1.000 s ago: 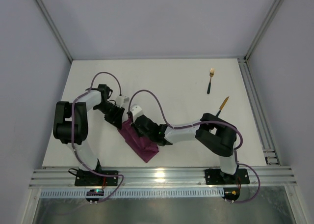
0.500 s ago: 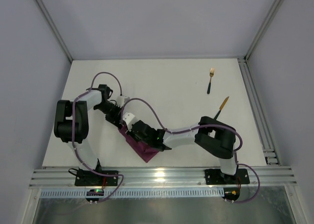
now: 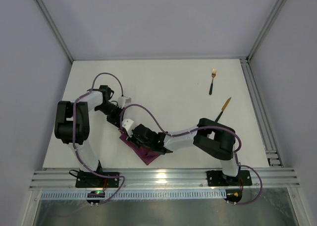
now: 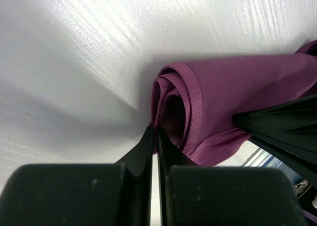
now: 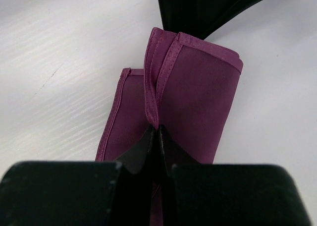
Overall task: Fold the napkin into a case and place the utensils inside
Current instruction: Fold the 2/3-rectangle-folded napkin at the center of the board.
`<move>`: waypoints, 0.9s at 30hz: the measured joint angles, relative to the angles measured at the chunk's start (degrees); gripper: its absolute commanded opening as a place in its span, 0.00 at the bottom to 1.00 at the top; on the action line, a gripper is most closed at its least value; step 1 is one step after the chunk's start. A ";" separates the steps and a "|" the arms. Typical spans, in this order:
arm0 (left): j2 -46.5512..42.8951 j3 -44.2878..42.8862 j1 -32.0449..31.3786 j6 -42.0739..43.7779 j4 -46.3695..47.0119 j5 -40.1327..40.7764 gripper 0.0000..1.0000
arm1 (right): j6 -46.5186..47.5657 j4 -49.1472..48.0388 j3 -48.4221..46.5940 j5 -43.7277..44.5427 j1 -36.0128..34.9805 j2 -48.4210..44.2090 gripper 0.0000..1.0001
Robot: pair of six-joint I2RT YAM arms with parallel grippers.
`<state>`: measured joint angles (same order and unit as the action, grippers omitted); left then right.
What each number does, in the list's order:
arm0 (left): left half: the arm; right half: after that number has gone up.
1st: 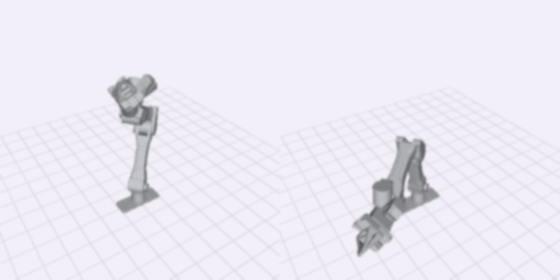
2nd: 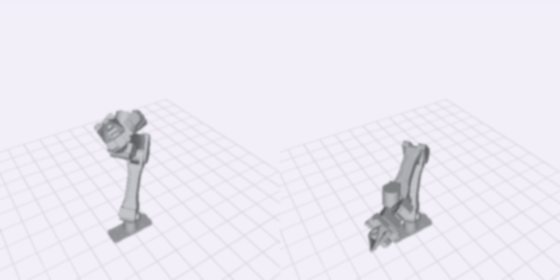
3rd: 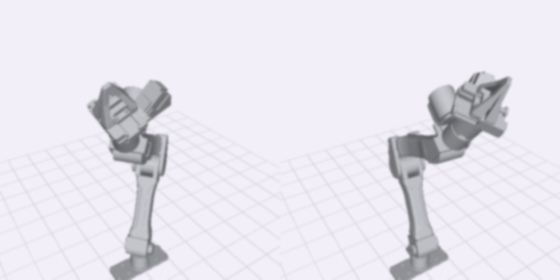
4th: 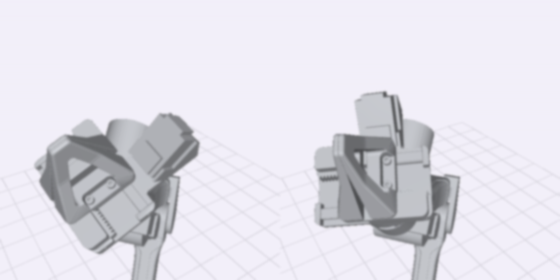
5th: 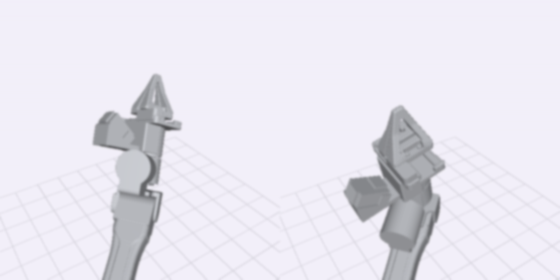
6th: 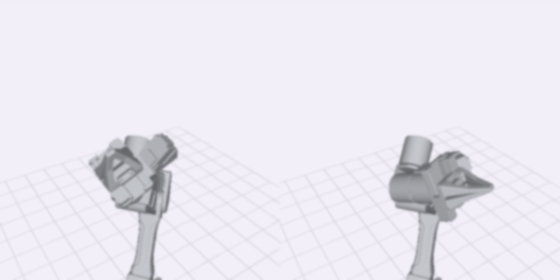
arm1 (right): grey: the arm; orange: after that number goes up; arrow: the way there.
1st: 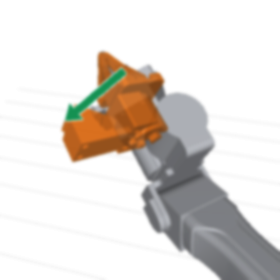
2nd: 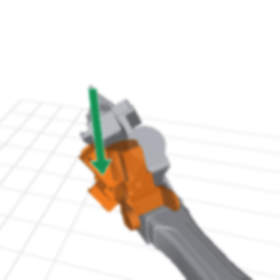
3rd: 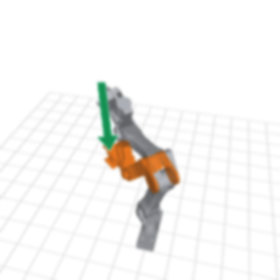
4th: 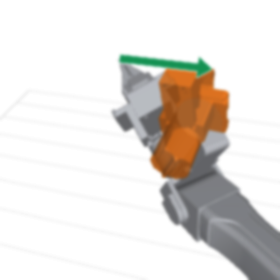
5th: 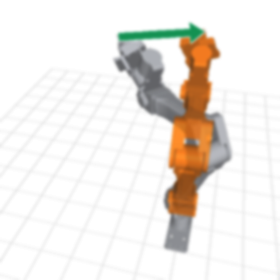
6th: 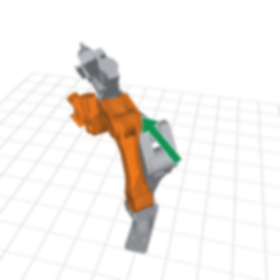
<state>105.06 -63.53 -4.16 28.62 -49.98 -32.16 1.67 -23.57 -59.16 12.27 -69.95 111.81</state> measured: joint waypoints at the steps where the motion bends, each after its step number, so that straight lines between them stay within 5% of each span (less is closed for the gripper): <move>1: 0.00 0.00 0.00 0.00 0.00 -0.02 0.00 | -0.02 0.02 -0.17 -0.31 0.00 0.44 0.09; 11: 0.07 0.07 0.09 -0.09 0.00 -0.46 0.00 | 1.68 -0.07 0.79 -4.35 0.07 1.29 0.19; 15: 0.15 0.24 0.17 -0.11 0.00 -0.83 0.01 | 2.60 0.46 0.76 -6.10 0.46 1.16 0.33; 19: 0.13 0.28 0.17 -0.11 0.00 -0.92 0.01 | 2.58 1.03 0.74 -7.98 1.51 0.92 0.36; 23: 0.13 0.44 0.22 -0.13 0.00 -1.07 0.01 | 2.54 2.69 0.63 -8.98 1.95 0.28 0.32; 24: 0.13 0.50 0.26 -0.13 -0.02 -1.16 0.01 | 2.54 3.15 0.63 -9.16 1.95 0.15 0.21; 27: 0.11 0.90 0.76 -0.11 -0.11 -1.55 0.05 | 2.60 4.20 0.61 -9.66 1.95 -0.15 0.10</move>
<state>105.16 -62.63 -3.40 28.51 -50.09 -33.71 4.27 -19.38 -58.54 2.61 -68.01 111.66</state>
